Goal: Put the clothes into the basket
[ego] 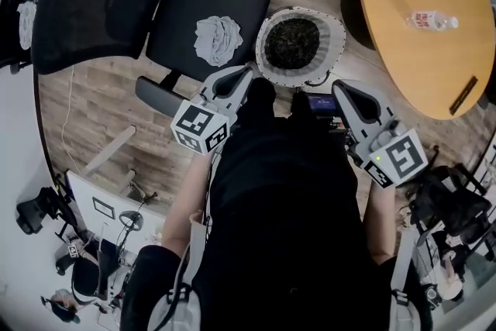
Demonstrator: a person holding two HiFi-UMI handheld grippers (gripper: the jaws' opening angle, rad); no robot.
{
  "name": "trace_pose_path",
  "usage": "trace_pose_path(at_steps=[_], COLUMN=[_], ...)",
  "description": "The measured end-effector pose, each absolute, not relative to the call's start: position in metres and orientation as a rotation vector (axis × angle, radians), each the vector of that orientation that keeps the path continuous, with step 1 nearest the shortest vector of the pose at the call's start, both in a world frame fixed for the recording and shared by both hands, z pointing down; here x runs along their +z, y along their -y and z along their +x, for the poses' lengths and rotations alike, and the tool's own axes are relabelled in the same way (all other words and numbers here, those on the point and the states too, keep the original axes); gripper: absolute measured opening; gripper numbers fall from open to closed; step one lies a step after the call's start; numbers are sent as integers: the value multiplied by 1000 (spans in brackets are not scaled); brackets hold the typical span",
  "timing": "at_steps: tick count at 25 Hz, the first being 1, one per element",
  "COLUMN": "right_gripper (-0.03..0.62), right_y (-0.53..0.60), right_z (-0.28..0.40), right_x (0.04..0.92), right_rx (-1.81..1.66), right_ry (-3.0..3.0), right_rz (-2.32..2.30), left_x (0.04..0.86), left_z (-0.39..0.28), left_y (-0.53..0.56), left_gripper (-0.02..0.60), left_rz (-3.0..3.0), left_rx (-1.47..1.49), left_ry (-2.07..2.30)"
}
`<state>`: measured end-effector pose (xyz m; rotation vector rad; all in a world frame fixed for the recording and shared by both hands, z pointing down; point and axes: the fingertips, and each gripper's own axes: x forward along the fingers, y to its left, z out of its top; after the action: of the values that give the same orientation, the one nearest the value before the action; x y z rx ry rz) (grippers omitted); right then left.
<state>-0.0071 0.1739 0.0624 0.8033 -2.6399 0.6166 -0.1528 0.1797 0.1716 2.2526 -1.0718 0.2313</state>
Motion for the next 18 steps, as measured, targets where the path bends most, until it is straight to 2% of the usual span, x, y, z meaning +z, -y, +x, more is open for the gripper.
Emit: trace_pose_path(at_steps=[15, 16, 18], right_gripper=[15, 15, 15], right_y=[-174, -173, -173], right_z=[-36, -37, -40], right_x=[88, 90, 93], right_rx=[708, 716, 735], right_ry=[2510, 2500, 2479], right_rz=[786, 783, 777], left_x=[273, 279, 294], left_z=[-201, -203, -207], left_y=[-166, -165, -163], left_gripper=[25, 44, 126], left_rz=[2094, 2080, 2053], left_rx=[367, 376, 404], left_ry=[1024, 1019, 1003])
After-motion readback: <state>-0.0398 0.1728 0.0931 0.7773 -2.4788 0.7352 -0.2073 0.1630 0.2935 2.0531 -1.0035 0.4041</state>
